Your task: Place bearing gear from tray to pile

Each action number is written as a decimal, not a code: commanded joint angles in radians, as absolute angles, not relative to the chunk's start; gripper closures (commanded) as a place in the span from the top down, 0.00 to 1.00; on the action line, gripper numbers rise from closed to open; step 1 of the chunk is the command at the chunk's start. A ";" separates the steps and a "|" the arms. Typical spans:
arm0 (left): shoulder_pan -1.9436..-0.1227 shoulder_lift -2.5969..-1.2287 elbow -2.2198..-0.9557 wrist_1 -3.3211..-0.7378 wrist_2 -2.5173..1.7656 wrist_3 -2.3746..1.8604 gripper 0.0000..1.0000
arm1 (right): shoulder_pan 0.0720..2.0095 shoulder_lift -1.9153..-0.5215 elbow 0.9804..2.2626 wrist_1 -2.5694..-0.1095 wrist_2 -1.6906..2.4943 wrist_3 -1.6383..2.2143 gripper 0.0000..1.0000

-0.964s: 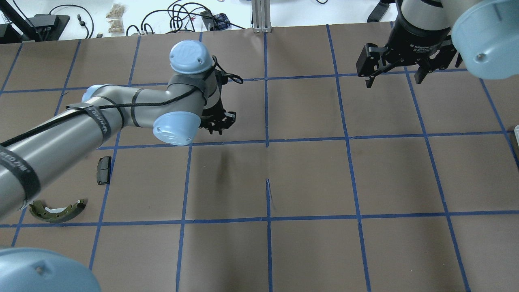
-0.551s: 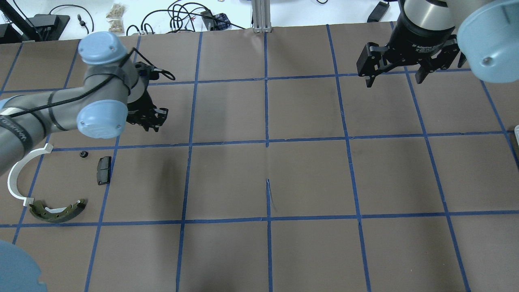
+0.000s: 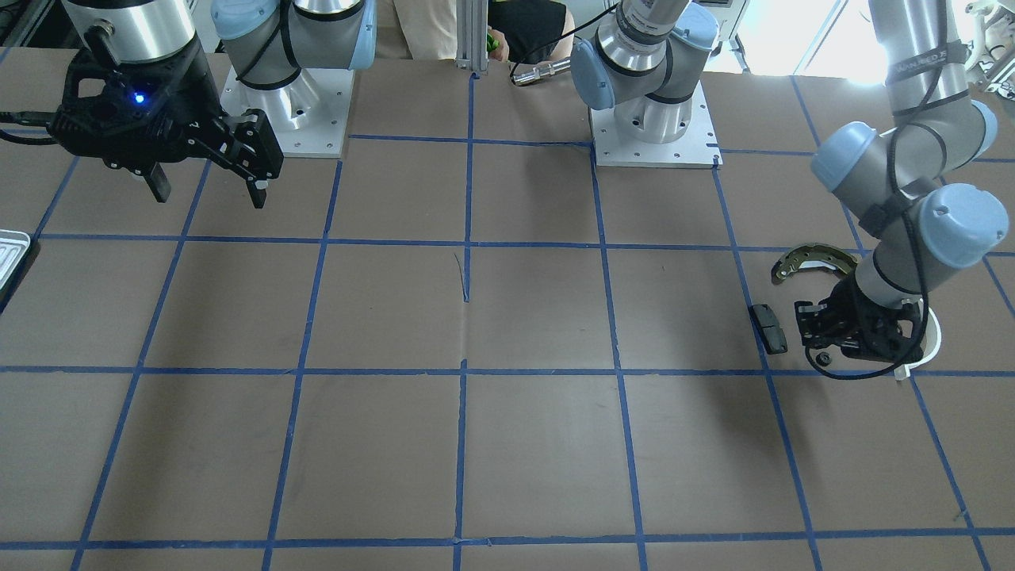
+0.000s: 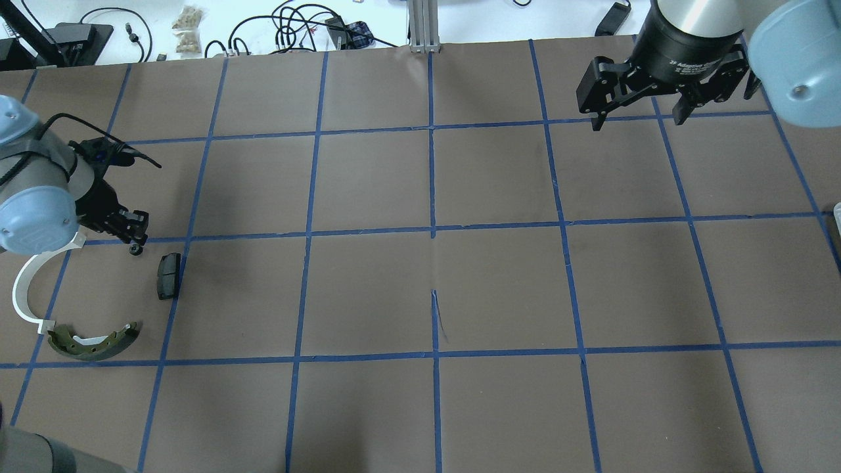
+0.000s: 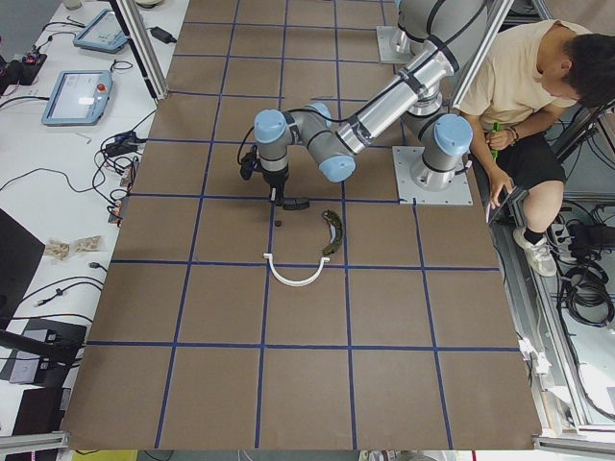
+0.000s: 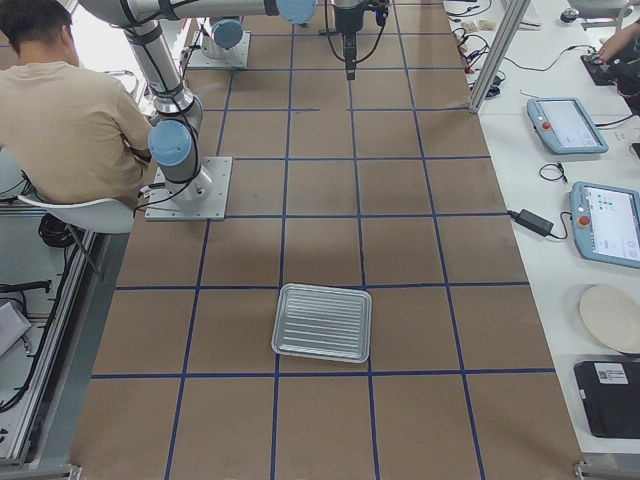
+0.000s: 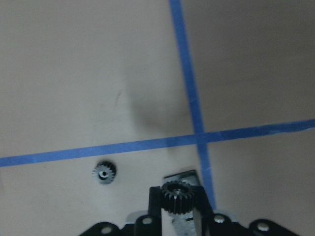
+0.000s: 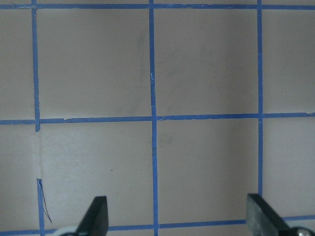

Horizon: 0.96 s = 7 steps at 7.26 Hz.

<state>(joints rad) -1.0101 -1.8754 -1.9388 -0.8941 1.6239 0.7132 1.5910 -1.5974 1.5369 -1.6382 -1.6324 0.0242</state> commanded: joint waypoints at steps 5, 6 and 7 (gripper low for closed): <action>-0.948 -1.866 -2.013 -0.824 1.601 0.805 0.80 | 1.579 -1.568 1.379 -1.425 -1.640 0.025 1.00; -0.956 -1.852 -1.999 -0.824 1.603 0.801 0.80 | 1.585 -1.595 1.350 -1.402 -1.635 0.025 1.00; -0.977 -1.818 -1.967 -0.868 1.603 0.796 0.80 | 1.594 -1.598 1.361 -1.308 -1.628 0.037 1.00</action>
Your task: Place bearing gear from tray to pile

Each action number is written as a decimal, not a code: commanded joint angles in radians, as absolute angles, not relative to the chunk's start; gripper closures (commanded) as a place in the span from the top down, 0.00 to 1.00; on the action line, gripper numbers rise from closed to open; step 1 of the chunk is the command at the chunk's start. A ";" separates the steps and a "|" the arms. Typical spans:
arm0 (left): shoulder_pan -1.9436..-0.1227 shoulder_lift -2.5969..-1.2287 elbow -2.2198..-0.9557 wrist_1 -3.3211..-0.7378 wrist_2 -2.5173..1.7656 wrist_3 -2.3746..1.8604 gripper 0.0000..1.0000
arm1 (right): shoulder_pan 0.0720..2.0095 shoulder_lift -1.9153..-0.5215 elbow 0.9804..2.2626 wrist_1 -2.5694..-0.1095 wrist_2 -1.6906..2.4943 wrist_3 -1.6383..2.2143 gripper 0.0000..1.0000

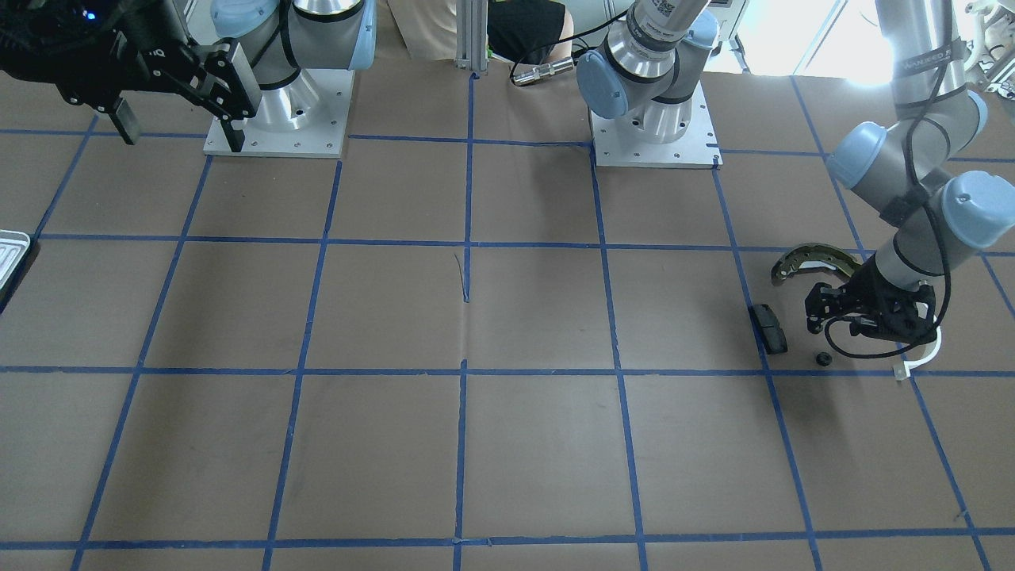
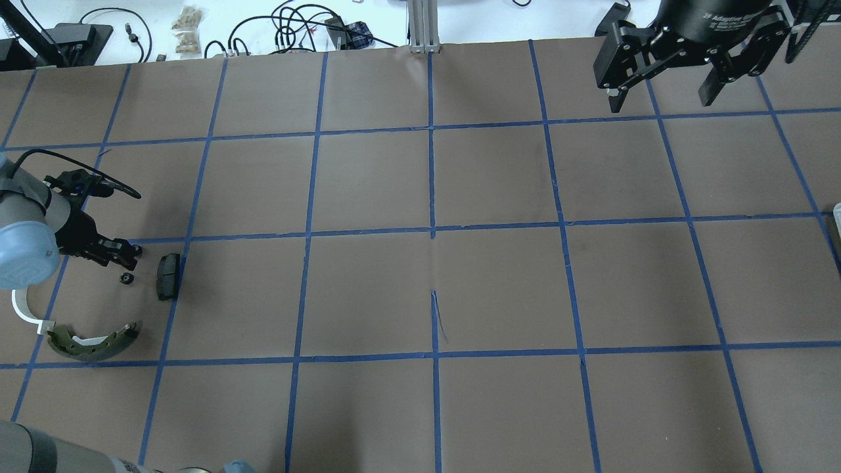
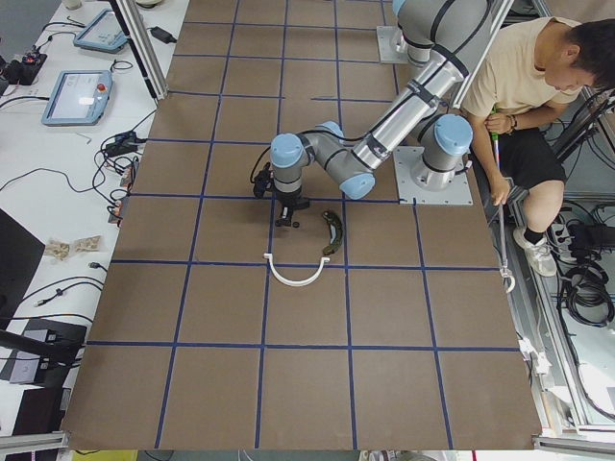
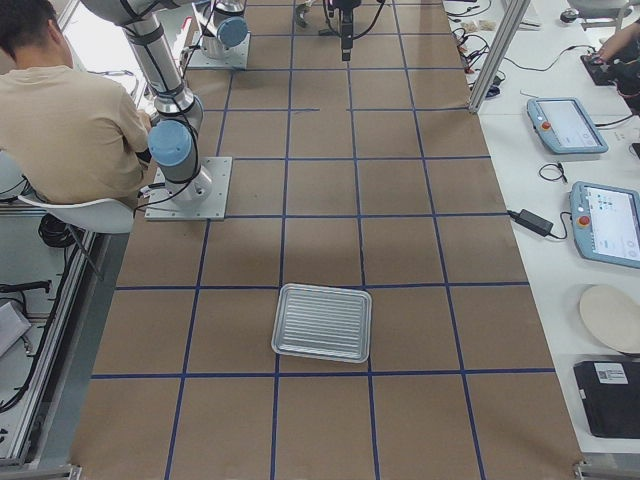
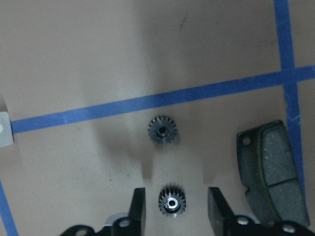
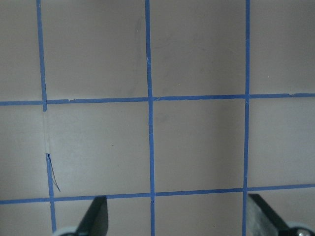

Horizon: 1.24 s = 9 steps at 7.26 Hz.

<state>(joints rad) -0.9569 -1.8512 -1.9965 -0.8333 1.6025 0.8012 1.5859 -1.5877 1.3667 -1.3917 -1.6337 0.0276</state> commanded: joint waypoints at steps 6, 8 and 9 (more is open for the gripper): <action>-1.388 -1.640 -1.631 -1.463 1.548 0.242 0.82 | 1.589 -1.493 1.378 -1.413 -1.606 0.023 1.00; -1.513 -1.609 -1.570 -1.498 1.542 0.160 0.90 | 1.591 -1.520 1.358 -1.429 -1.582 -0.001 1.00; -1.561 -1.588 -1.562 -1.590 1.543 0.158 0.90 | 1.592 -1.532 1.356 -1.434 -1.577 -0.005 1.00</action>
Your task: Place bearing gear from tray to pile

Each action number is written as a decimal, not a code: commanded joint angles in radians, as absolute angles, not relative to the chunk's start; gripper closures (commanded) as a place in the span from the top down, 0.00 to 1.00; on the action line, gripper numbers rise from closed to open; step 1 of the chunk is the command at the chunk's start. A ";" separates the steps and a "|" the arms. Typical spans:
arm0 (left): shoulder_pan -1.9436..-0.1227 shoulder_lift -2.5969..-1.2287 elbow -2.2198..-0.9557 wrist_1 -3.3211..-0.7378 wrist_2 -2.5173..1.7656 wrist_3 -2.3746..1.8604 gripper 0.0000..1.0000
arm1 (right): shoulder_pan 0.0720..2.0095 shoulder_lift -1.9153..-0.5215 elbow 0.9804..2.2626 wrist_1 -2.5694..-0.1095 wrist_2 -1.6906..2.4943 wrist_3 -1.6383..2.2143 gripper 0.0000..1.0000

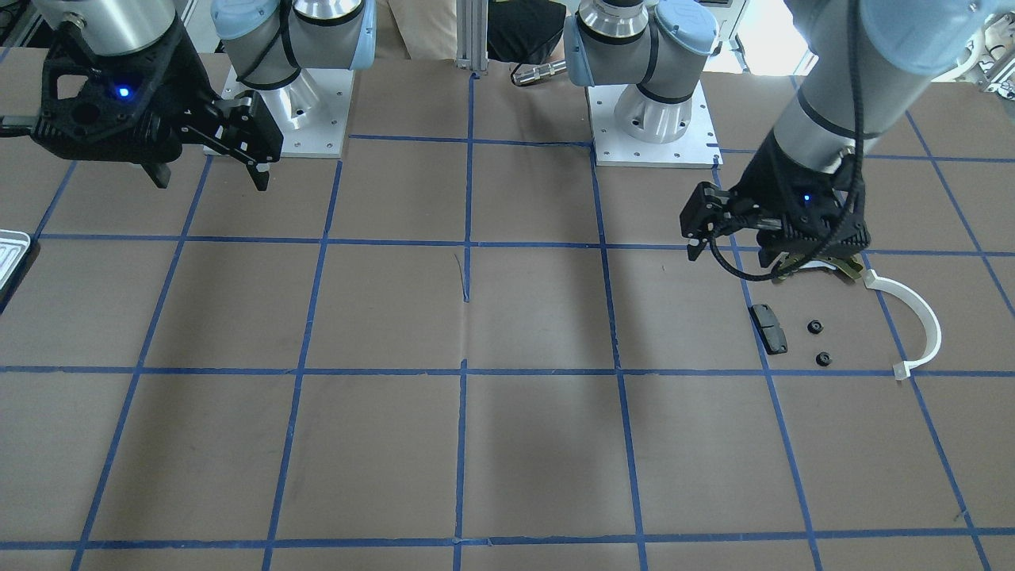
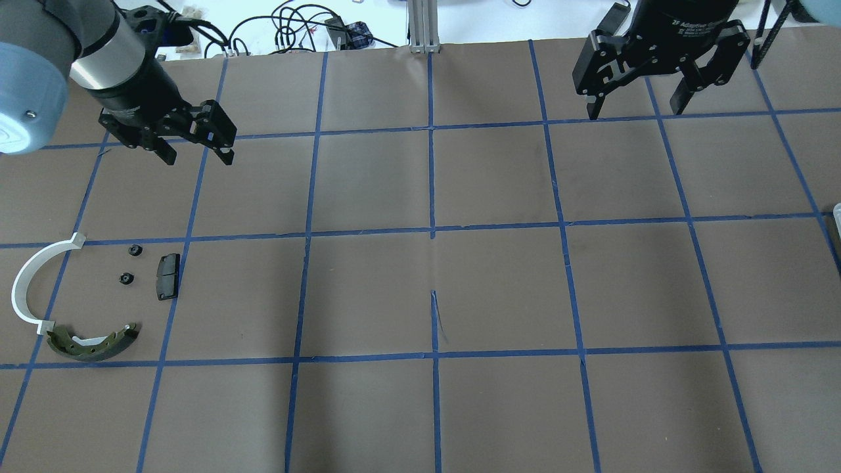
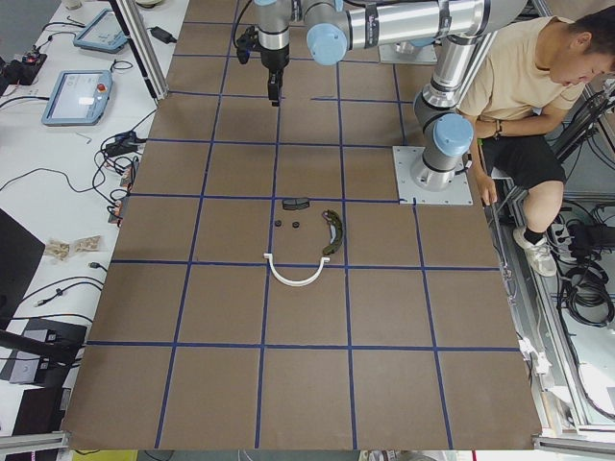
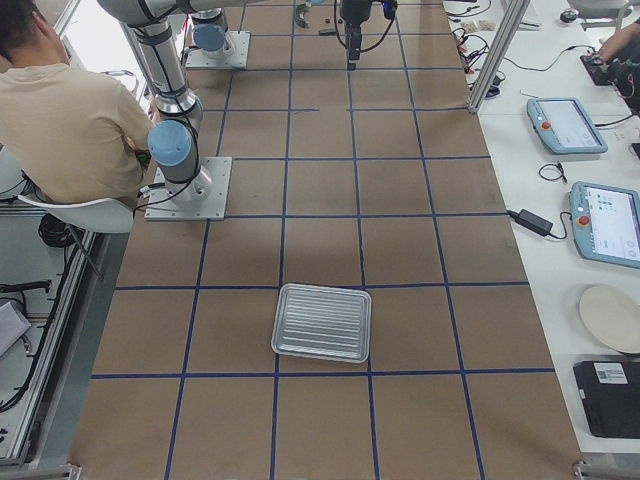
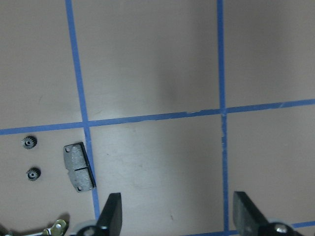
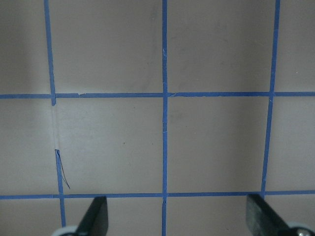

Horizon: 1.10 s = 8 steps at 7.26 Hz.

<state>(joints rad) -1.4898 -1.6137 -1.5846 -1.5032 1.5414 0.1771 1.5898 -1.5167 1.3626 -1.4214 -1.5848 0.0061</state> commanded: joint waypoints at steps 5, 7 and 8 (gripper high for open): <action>-1.569 -1.549 -1.529 -1.635 1.539 0.005 1.00 | 1.586 -1.462 1.384 -1.540 -1.542 -0.006 1.00; -1.569 -1.546 -1.529 -1.640 1.540 0.005 1.00 | 1.583 -1.463 1.391 -1.526 -1.543 -0.008 1.00; -1.566 -1.546 -1.529 -1.640 1.543 0.012 1.00 | 1.583 -1.460 1.394 -1.529 -1.546 -0.012 1.00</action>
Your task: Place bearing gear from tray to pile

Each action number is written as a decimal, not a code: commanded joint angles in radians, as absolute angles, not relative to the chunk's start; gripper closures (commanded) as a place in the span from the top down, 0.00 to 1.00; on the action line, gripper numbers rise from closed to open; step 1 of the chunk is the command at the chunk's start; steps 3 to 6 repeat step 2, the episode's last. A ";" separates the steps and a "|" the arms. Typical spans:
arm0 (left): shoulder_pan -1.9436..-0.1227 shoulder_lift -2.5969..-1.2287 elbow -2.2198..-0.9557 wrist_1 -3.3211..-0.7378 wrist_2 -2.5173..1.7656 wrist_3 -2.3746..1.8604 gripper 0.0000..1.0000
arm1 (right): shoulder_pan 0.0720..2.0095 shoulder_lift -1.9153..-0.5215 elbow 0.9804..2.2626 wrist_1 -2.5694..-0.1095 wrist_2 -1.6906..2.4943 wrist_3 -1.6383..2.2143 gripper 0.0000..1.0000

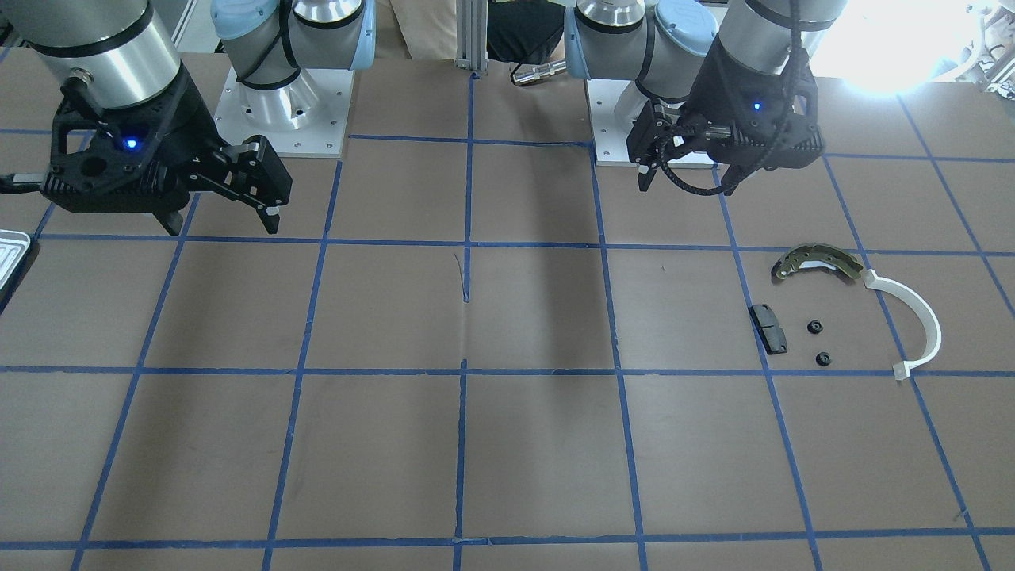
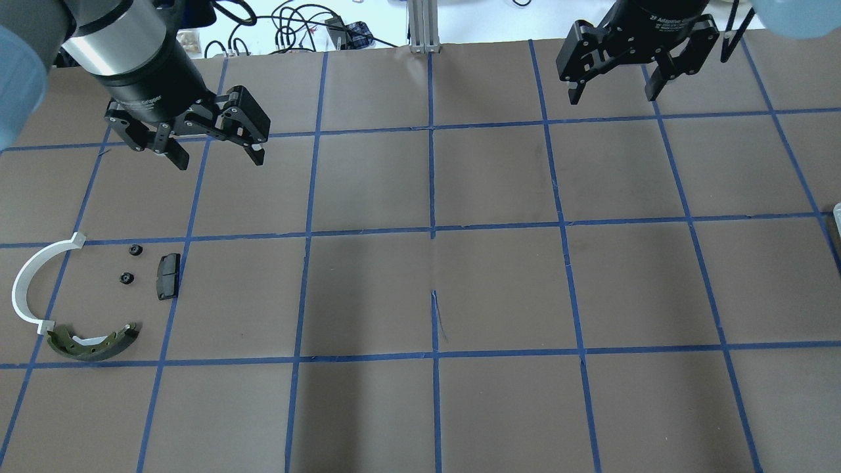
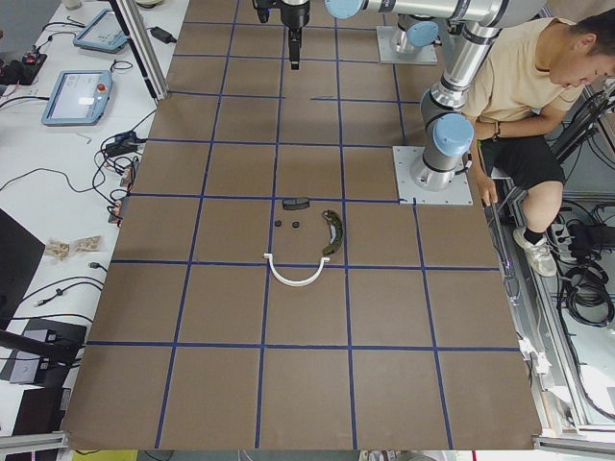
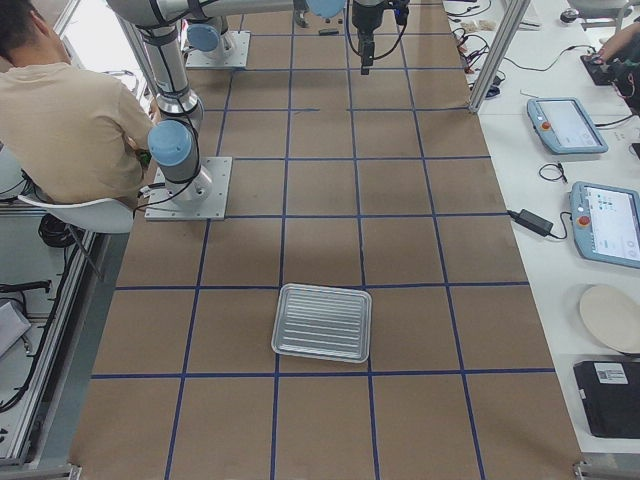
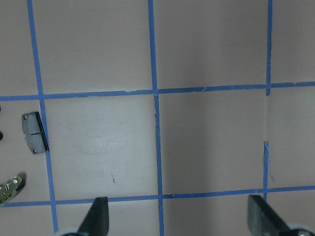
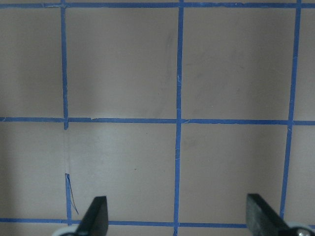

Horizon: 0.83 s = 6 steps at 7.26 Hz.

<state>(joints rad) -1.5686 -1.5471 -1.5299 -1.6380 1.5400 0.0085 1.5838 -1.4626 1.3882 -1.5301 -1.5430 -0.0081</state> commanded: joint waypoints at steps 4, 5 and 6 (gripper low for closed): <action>-1.568 -1.546 -1.532 -1.640 1.540 0.012 1.00 | 1.582 -1.465 1.393 -1.539 -1.549 -0.008 1.00; -1.568 -1.546 -1.532 -1.640 1.540 0.012 1.00 | 1.582 -1.465 1.393 -1.539 -1.549 -0.008 1.00; -1.568 -1.546 -1.532 -1.640 1.540 0.012 1.00 | 1.582 -1.465 1.393 -1.539 -1.549 -0.008 1.00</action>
